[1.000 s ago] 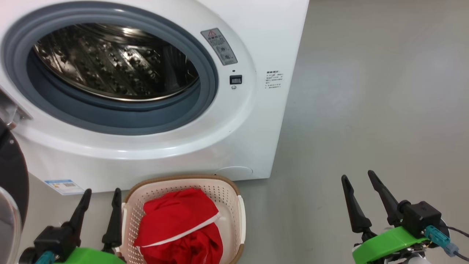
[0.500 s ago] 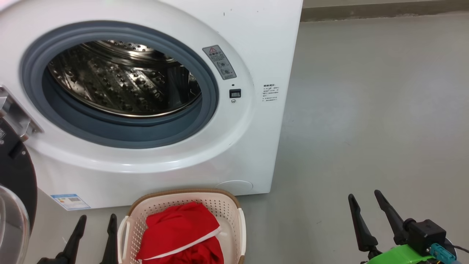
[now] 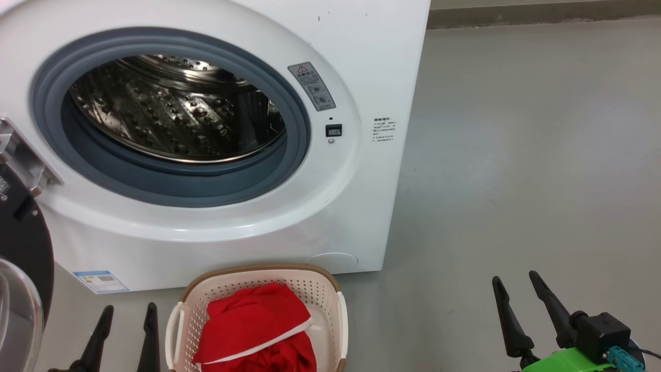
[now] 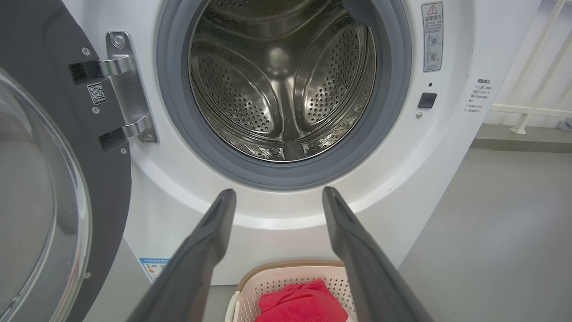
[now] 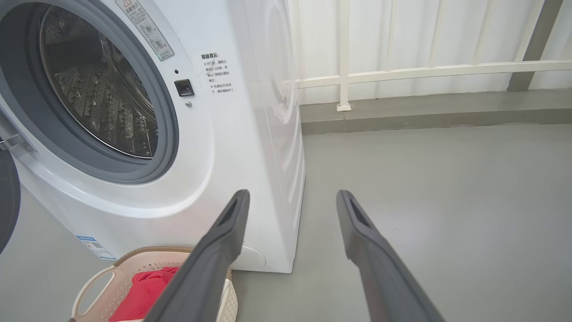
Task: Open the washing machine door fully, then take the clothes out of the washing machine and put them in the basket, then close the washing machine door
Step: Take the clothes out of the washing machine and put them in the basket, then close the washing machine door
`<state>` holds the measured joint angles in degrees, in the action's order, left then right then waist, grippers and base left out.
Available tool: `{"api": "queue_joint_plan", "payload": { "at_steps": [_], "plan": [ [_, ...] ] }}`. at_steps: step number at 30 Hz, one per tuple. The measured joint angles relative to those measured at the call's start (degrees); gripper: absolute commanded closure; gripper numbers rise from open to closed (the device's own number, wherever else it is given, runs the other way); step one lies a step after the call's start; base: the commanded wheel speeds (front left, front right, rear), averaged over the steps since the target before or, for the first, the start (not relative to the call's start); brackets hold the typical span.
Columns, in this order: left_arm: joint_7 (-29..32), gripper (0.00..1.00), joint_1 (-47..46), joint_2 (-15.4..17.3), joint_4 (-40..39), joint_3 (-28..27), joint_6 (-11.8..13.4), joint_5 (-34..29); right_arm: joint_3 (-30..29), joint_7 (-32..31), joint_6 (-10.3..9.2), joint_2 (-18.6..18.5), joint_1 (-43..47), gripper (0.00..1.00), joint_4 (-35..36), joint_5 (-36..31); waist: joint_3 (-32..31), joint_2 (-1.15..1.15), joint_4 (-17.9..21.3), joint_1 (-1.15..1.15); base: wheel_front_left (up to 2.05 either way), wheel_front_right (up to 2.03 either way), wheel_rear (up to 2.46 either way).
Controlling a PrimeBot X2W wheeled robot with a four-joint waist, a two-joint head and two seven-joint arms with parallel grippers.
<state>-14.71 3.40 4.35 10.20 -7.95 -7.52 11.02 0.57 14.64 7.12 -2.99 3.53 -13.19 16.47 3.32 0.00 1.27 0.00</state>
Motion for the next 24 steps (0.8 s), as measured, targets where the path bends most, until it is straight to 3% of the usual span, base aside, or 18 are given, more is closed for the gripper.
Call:
{"api": "queue_joint_plan", "payload": {
  "at_steps": [13,24],
  "plan": [
    [0.0,0.0,-0.02,-0.18,-0.09,-0.99,0.0,-0.04,-0.01,0.0,0.0,0.03,-0.01,0.0,0.04,0.0,0.41,0.0,-0.22,0.0,-0.12,0.12,0.0],
    [0.0,0.0,-0.13,-0.18,0.07,-1.05,0.0,-0.34,-0.03,0.0,0.0,0.07,-0.03,0.0,0.09,0.0,0.65,0.0,-0.4,0.0,-1.32,1.32,0.0]
  ]
}}
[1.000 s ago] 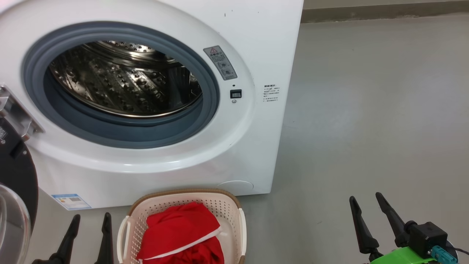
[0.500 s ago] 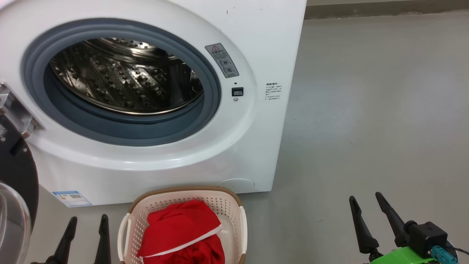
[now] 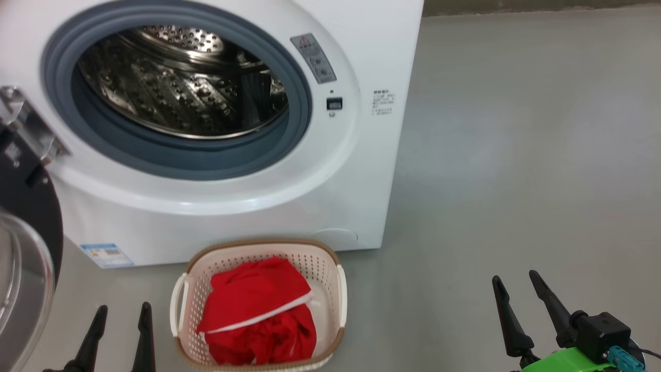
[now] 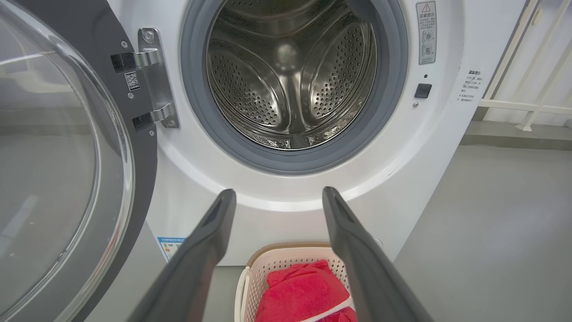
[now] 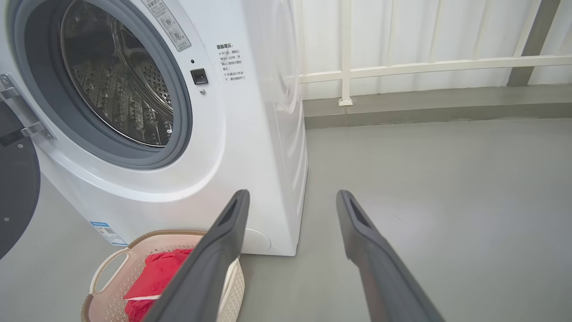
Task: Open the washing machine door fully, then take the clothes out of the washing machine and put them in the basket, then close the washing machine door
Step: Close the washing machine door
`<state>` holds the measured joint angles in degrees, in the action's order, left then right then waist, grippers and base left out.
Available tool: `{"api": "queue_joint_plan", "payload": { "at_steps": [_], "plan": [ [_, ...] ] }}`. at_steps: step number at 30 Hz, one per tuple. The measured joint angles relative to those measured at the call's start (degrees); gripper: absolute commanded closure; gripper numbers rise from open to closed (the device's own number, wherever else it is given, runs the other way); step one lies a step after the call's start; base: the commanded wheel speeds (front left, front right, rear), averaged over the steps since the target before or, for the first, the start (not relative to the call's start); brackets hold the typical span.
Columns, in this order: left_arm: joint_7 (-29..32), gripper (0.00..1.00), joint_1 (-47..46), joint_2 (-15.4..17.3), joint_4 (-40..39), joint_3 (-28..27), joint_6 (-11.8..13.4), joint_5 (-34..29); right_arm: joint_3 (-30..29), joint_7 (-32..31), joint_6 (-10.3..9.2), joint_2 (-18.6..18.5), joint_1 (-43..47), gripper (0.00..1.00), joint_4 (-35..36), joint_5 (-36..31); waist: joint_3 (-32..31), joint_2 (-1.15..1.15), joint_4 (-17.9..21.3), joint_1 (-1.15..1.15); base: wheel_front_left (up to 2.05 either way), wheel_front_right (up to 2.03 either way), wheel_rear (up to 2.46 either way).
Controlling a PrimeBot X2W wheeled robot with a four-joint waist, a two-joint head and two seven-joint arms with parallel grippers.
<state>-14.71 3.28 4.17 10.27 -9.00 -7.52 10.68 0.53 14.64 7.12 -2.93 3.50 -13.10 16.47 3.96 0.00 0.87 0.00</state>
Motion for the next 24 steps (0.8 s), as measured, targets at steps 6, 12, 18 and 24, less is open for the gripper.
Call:
{"api": "queue_joint_plan", "payload": {
  "at_steps": [6,12,18,24],
  "plan": [
    [0.0,0.0,0.01,-0.01,-0.15,-0.22,0.0,0.0,-0.04,0.0,0.0,0.02,0.0,0.0,-0.01,0.0,0.09,0.0,-0.1,0.0,-1.16,1.16,0.0],
    [0.0,0.0,0.01,-0.18,-0.22,-0.24,0.0,-0.05,-0.05,0.0,0.0,0.04,0.0,0.0,-0.01,-0.01,-0.11,0.0,-0.11,0.0,-0.34,0.34,0.0],
    [0.0,0.0,0.01,-0.27,-0.2,-0.25,0.0,-0.07,-0.05,0.0,0.0,0.04,0.0,0.0,0.0,-0.01,-0.33,0.0,-0.22,0.0,0.0,0.0,0.0],
    [0.0,0.0,0.01,-0.53,-0.1,-0.08,0.0,-0.22,-0.04,0.0,0.0,0.04,0.0,0.0,-0.02,-0.02,-0.49,0.0,-0.89,0.0,0.0,0.0,0.0]
  ]
}}
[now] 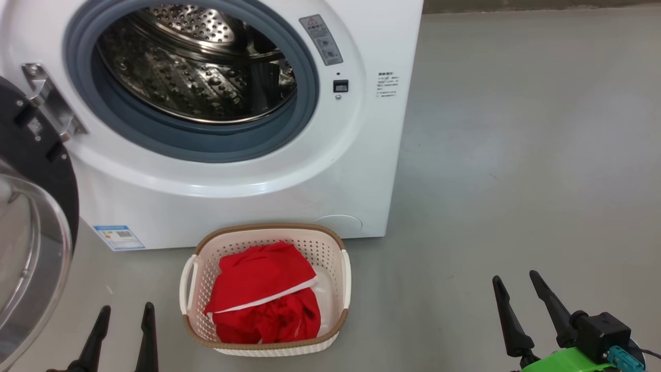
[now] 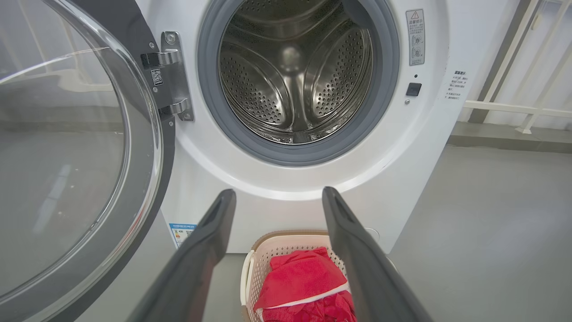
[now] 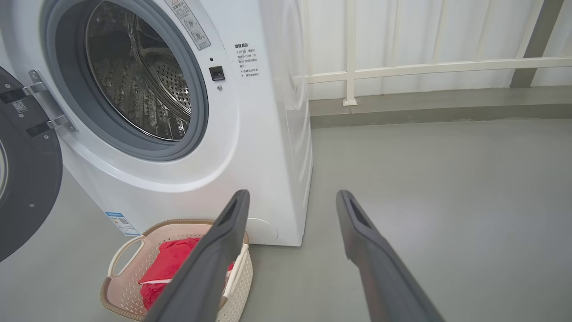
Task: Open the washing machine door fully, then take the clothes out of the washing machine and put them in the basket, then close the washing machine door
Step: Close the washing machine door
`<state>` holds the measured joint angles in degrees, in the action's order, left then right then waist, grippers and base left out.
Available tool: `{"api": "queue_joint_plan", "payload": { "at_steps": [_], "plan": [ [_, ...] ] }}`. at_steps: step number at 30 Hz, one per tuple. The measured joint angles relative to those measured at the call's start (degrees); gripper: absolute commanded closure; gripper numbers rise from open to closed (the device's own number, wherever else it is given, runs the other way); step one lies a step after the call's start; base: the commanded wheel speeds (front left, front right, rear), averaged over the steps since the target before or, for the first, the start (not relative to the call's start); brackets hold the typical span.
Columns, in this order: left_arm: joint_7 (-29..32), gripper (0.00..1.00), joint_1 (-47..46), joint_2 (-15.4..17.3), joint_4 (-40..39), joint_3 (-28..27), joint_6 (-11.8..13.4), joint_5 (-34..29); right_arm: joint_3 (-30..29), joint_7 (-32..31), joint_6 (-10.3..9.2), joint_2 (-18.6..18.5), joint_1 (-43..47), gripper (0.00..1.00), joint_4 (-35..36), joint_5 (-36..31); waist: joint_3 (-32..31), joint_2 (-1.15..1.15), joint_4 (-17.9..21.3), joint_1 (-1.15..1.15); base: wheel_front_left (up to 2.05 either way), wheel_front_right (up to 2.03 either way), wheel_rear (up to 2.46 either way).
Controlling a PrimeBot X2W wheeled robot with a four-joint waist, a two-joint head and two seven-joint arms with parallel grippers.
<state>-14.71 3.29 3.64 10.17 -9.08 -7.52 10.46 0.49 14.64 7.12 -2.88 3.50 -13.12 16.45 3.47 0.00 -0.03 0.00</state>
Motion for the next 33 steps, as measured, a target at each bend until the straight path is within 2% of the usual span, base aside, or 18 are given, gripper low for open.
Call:
{"api": "queue_joint_plan", "payload": {
  "at_steps": [9,26,33],
  "plan": [
    [0.0,0.0,0.04,-0.65,0.25,0.15,0.0,0.09,0.44,0.0,0.0,-0.11,0.01,0.0,-0.22,0.0,-0.58,0.0,-3.02,0.0,0.0,0.0,0.0],
    [0.0,0.0,0.31,-1.09,0.86,-0.31,0.01,1.41,3.74,0.0,0.01,-1.25,-0.6,0.0,-1.57,0.01,-0.75,0.0,-14.34,0.0,0.0,0.0,0.0],
    [0.0,0.0,0.35,-1.12,1.23,0.66,1.0,3.26,4.6,0.0,0.0,-2.33,-2.18,0.0,-1.91,0.01,-0.7,0.0,-19.52,0.0,0.0,0.0,0.0]
  ]
}}
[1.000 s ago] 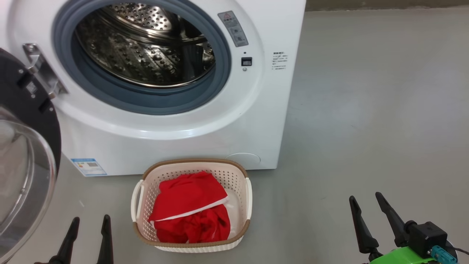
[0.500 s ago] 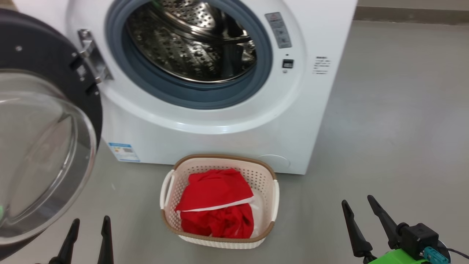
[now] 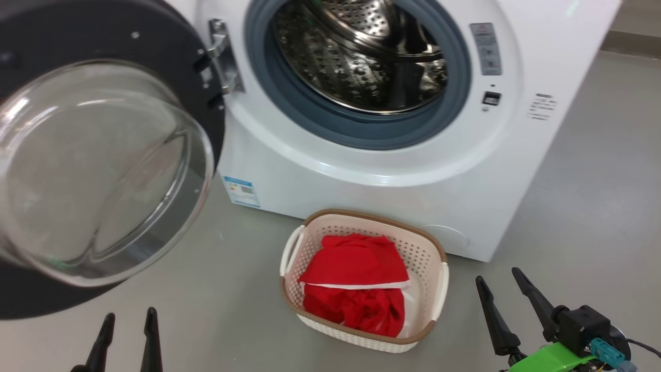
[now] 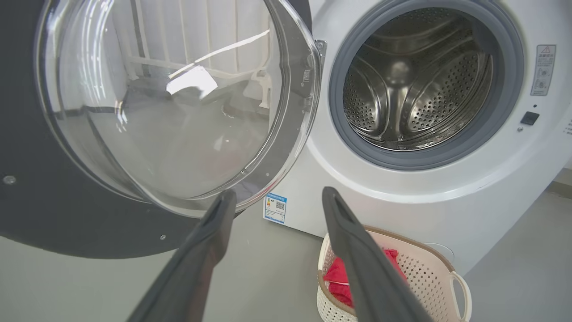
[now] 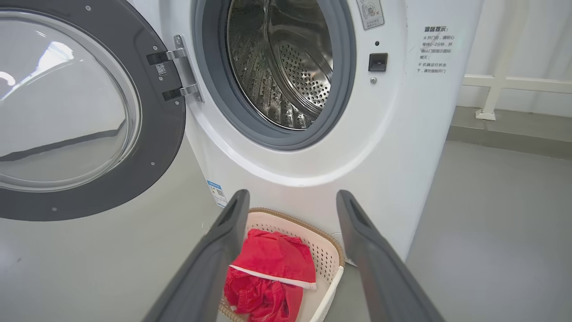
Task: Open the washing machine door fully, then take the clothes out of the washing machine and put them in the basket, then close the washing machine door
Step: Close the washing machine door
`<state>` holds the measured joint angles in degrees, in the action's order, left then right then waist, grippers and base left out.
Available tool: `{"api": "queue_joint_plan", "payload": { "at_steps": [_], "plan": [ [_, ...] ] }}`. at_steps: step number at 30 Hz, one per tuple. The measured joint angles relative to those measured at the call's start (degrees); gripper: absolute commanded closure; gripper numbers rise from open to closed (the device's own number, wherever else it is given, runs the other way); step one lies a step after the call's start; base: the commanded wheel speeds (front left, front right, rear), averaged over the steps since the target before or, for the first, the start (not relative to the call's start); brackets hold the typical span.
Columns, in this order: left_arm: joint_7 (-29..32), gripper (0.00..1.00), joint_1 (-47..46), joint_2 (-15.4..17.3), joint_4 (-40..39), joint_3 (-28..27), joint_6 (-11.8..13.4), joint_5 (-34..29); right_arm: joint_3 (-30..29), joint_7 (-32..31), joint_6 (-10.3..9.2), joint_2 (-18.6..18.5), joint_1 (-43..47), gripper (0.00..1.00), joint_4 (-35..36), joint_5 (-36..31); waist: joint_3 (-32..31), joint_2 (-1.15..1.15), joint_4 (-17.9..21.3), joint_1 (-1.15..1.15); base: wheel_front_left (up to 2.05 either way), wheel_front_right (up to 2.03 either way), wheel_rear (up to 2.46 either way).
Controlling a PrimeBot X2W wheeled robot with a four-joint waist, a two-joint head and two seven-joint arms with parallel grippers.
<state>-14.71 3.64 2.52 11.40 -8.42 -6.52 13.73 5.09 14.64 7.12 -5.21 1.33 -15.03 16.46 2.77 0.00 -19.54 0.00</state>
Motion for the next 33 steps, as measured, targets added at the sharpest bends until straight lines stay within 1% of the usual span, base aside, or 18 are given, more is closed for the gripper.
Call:
{"api": "queue_joint_plan", "payload": {
  "at_steps": [9,10,17,22,33],
  "plan": [
    [0.0,0.0,0.2,-0.04,0.38,1.32,0.66,1.53,1.48,0.0,0.0,-0.13,-0.59,0.0,-0.47,0.01,0.11,0.0,-5.95,0.0,0.0,0.0,0.0],
    [0.0,0.0,0.2,-0.04,0.38,1.32,0.66,1.53,1.48,0.0,0.0,-0.13,-0.59,0.0,-0.47,0.01,0.11,0.0,-5.95,0.0,0.0,0.0,0.0],
    [0.0,0.0,0.3,-0.07,0.66,1.97,1.23,2.56,2.14,0.0,0.0,-0.37,-1.95,0.0,-0.8,0.02,0.31,0.0,-9.33,0.0,0.0,0.0,0.0],
    [0.0,0.0,1.98,-0.1,0.62,2.46,1.72,3.67,3.15,0.0,0.0,-0.57,-1.95,0.0,-1.08,0.1,0.23,0.0,-10.46,0.0,0.0,0.0,0.0],
    [0.0,0.0,2.36,-0.1,0.01,2.81,2.55,5.04,5.14,0.0,0.0,-1.56,-4.03,0.0,-2.12,0.19,0.22,0.0,-10.68,0.0,0.0,0.0,0.0]
  ]
}}
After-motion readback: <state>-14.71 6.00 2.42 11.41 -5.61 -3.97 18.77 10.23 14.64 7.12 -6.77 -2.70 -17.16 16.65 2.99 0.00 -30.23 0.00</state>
